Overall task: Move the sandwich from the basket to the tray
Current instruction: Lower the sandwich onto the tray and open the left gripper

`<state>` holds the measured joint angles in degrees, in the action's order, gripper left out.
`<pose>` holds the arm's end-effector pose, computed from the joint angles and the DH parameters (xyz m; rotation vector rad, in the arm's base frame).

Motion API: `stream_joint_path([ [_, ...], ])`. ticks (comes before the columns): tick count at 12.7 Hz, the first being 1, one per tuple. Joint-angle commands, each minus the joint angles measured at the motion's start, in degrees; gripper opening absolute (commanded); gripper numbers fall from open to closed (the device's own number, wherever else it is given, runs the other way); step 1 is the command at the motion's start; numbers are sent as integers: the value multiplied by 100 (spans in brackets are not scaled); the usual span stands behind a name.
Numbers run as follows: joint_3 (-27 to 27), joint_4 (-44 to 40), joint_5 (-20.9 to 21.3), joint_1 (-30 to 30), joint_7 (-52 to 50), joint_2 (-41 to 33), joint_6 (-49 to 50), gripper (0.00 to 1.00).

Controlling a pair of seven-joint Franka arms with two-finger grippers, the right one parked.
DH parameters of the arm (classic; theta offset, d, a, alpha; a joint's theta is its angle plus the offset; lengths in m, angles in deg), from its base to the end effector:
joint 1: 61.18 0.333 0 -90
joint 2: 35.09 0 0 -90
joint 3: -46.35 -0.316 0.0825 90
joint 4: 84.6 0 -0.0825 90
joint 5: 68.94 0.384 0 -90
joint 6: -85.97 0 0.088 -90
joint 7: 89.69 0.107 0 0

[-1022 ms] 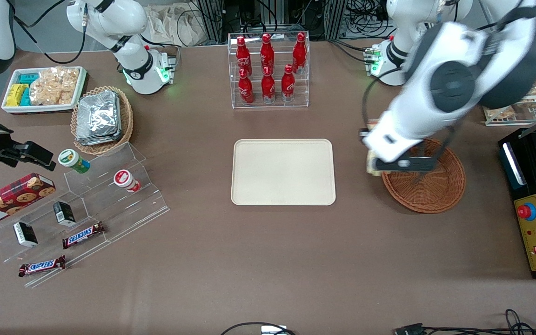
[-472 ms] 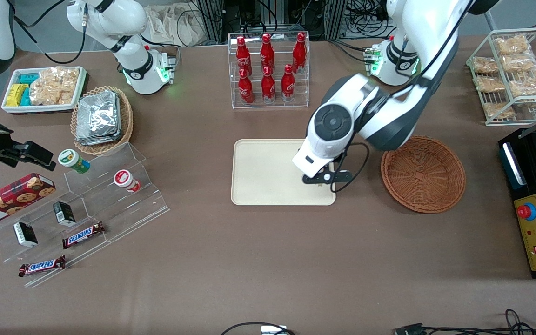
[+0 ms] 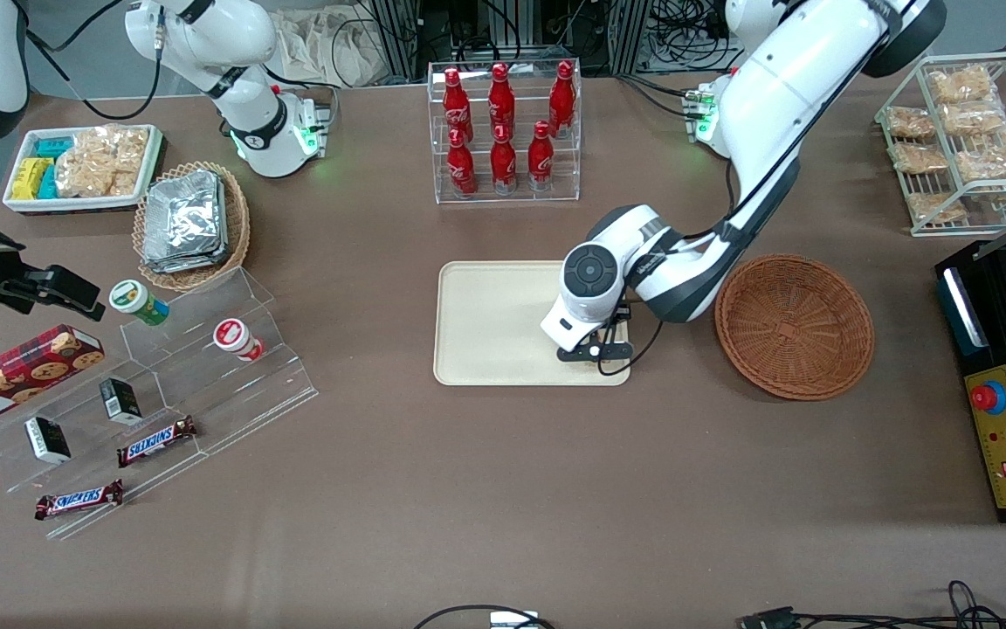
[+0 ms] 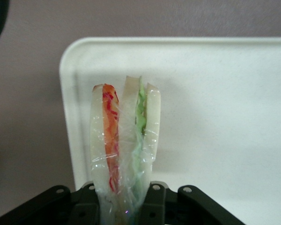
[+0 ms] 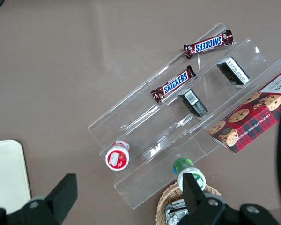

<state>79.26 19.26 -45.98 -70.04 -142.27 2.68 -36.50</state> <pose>0.4904 -0.3885 0.2073 -3.0110 0.0067 0.2443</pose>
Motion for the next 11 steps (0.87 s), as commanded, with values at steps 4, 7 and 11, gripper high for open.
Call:
stream_joint_path([
  [4,49,109,262,-1,-182,-59,-102,100],
  [7,119,-224,-131,43,-103,-672,747,100],
  [11,110,-551,-1546,533,380,-2279,1919,100],
])
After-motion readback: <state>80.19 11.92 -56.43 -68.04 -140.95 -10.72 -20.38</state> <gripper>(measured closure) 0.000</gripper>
